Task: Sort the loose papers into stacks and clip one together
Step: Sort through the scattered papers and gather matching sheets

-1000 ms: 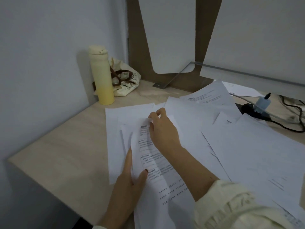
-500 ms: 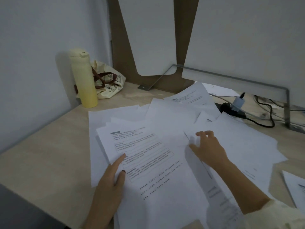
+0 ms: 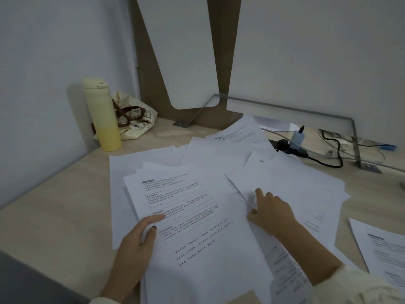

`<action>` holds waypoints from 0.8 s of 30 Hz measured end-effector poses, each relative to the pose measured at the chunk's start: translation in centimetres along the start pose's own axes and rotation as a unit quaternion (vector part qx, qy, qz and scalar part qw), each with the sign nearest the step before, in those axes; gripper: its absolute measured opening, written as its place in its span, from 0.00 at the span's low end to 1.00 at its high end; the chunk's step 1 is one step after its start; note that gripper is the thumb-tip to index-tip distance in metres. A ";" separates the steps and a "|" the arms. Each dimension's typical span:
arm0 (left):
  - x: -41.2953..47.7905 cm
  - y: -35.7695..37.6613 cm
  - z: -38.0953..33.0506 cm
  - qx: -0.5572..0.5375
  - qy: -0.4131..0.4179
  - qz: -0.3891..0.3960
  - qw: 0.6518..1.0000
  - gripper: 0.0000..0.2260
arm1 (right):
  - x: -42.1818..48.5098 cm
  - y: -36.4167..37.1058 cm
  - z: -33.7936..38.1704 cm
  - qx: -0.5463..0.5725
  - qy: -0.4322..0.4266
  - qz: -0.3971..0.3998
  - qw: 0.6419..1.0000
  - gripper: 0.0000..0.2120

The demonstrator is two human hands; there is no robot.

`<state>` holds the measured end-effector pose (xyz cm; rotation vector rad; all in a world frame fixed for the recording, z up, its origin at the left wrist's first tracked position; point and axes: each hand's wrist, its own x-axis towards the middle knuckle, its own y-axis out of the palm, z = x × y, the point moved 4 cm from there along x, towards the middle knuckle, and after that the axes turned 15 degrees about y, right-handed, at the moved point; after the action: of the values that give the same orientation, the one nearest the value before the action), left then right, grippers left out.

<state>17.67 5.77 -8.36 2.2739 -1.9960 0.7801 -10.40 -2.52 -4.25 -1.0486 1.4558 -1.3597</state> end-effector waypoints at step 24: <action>0.3 -0.1 -0.7 -0.017 -0.026 0.003 1.000 0.27 | -5.2 -12.7 -3.3 0.683 -0.178 0.306 0.639 0.34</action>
<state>17.52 5.77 -7.65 2.2952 -2.0223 0.6888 -11.86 2.67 8.75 0.2256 0.1120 -1.1452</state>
